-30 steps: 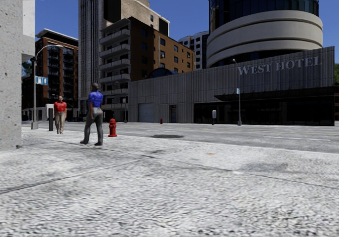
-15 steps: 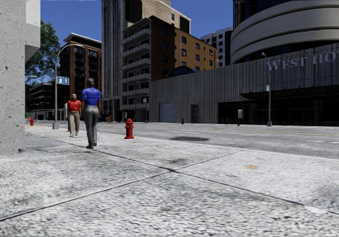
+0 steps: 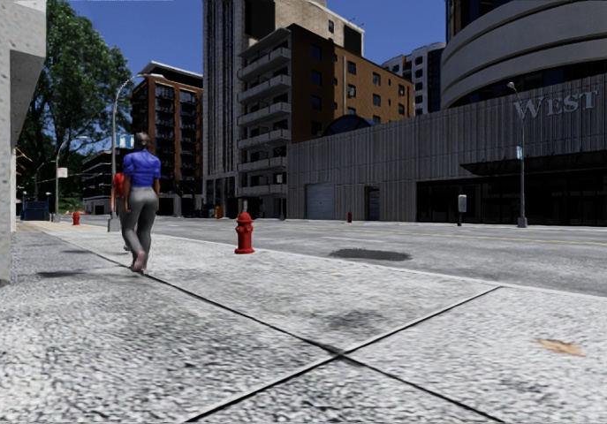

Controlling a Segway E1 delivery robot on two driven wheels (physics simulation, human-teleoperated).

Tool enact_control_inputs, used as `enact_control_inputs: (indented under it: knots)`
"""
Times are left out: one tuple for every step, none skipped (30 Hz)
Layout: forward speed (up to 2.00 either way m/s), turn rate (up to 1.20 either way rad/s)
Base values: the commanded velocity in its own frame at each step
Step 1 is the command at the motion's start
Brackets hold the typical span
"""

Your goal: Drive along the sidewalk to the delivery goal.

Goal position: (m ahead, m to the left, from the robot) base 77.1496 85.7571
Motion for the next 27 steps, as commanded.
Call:
enact_control_inputs:
  knots:
    - [2.00,0.19]
    - [2.00,0.13]
    - [2.00,0.13]
    - [2.00,0.02]
    - [2.00,0.00]
    - [2.00,0.00]
    - [2.00,0.00]
    - [2.00,0.00]
    - [2.00,0.00]
    - [2.00,0.00]
    - [2.00,0.00]
    - [2.00,0.07]
    - [2.00,0.21]
    - [2.00,0.27]
    - [2.00,0.27]
    - [2.00,0.29]
    - [2.00,0.28]
    - [2.00,0.27]
    - [2.00,0.27]
    - [2.00,0.27]
    - [2.00,0.27]
    - [2.00,0.27]
    - [2.00,0.27]
    - [2.00,0.28]
    - [2.00,0.29]
    - [2.00,0.30]
    - [2.00,0.30]
